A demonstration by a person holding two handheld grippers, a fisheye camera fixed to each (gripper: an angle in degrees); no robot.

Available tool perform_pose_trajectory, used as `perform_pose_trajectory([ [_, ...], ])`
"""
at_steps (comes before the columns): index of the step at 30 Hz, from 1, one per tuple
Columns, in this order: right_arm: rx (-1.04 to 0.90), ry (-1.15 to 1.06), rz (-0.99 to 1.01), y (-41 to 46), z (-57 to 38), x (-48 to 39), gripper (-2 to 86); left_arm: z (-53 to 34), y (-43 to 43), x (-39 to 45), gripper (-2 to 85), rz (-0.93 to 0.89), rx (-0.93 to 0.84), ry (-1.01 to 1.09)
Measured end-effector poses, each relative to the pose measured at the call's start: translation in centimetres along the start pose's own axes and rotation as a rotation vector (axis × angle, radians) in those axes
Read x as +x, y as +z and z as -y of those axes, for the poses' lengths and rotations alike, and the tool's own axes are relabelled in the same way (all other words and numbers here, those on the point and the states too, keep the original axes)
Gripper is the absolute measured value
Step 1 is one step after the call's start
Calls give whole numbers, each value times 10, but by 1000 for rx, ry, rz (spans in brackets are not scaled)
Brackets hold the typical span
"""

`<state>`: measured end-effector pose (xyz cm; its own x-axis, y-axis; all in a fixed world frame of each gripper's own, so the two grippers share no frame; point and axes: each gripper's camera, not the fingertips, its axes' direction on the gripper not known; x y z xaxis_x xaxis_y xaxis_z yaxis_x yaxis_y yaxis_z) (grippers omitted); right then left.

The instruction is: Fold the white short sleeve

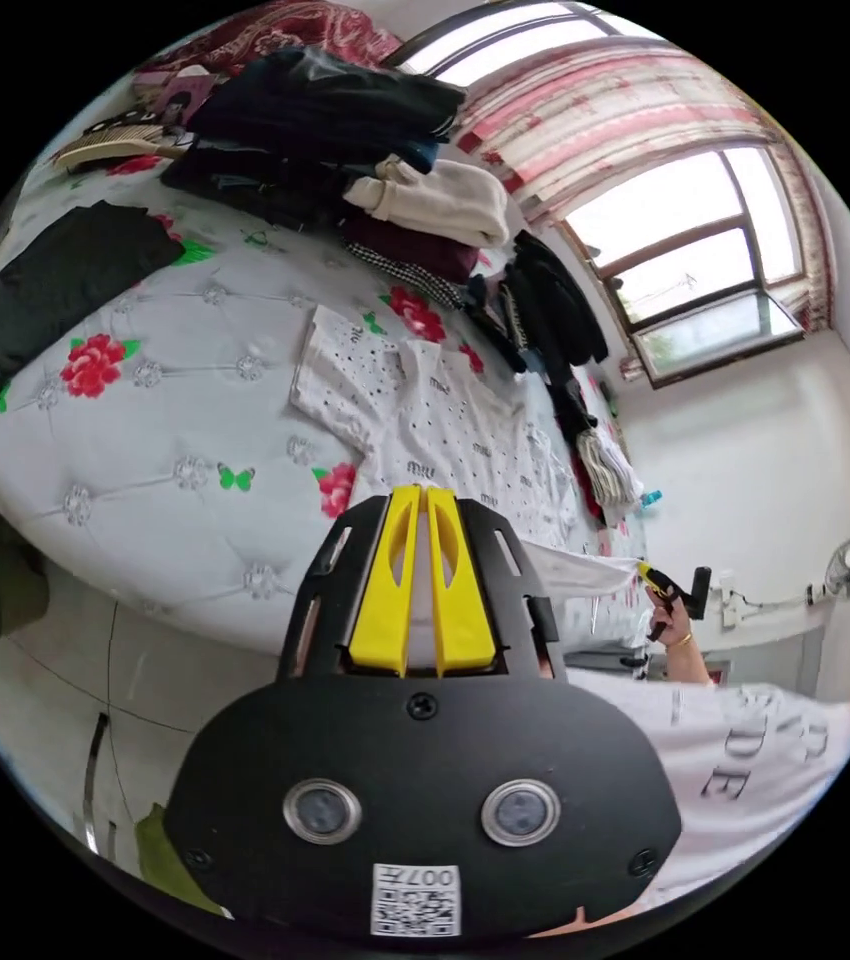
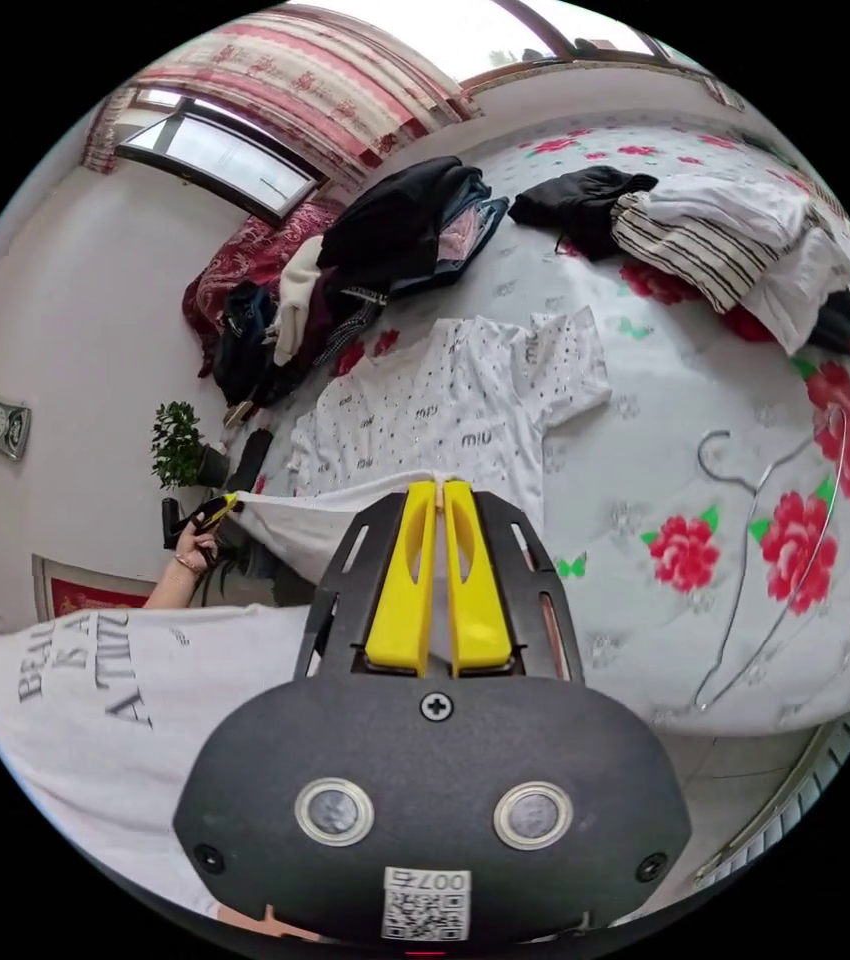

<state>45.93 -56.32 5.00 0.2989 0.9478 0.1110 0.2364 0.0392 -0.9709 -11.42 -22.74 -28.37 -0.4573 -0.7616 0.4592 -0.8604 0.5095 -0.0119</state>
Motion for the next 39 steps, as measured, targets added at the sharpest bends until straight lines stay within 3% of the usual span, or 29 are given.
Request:
perform_pose_trajectory([
  [4, 34, 23, -83, 54, 82, 13, 7, 62, 44, 6, 50, 120, 42, -91],
  [7, -47, 88, -183, 99, 107, 35, 11, 85, 68, 8, 66, 239, -9, -118],
  [11, -123, 26, -326, 139, 82, 47, 15, 85, 82, 12, 68, 268, -83, -40],
  [19, -205, 98, -317, 191, 30, 105, 12, 38, 138, 30, 55, 396, -307, 73],
  [25, -393, 13, -441, 250, 33, 115, 0, 50, 174, 50, -6, 523, -394, 169],
  [31, -425, -17, -439, 248, -14, 137, -2, 34, 174, 58, -9, 541, -455, 204],
  [36, -261, 4, -485, 219, -45, 150, 0, 15, 158, 61, -9, 496, -341, 104],
  [39, -113, -91, -456, 194, -38, 140, 5, 16, 136, 72, -9, 455, -227, 89],
])
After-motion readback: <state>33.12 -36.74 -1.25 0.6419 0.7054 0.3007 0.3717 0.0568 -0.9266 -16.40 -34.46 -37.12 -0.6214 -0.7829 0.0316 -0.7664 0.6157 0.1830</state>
